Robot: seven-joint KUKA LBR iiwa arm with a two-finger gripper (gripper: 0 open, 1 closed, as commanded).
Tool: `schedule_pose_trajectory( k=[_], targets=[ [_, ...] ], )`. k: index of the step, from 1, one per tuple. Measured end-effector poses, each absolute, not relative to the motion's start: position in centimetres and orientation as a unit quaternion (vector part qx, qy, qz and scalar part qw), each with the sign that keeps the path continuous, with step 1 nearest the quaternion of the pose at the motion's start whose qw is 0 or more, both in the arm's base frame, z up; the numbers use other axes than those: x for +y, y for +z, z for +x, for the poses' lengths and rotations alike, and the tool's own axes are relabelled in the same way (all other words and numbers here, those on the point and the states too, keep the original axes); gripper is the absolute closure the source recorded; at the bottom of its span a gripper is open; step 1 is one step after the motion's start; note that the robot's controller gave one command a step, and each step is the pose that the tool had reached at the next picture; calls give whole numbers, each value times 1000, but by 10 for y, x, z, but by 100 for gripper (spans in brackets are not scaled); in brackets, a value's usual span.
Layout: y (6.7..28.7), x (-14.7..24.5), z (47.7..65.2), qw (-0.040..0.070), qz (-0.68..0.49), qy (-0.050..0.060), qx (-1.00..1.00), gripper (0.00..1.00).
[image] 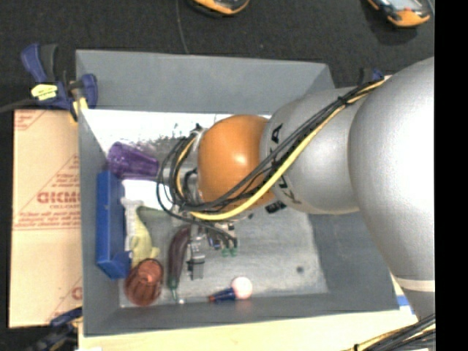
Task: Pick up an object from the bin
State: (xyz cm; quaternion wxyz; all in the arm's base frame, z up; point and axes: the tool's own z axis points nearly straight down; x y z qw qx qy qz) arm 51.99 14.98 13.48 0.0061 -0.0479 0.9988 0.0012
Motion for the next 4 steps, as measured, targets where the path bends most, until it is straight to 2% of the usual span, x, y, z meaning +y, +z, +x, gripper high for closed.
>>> schedule_pose_trajectory(
  k=[1,2,3,4],
  targets=[
    [98,94,556,8,-2,3,1000,0],
    [75,97,540,2,14,2,1000,100],
    [75,97,540,2,14,2,1000,100],
    [72,99,532,4,13,2,1000,100]
  ],
)
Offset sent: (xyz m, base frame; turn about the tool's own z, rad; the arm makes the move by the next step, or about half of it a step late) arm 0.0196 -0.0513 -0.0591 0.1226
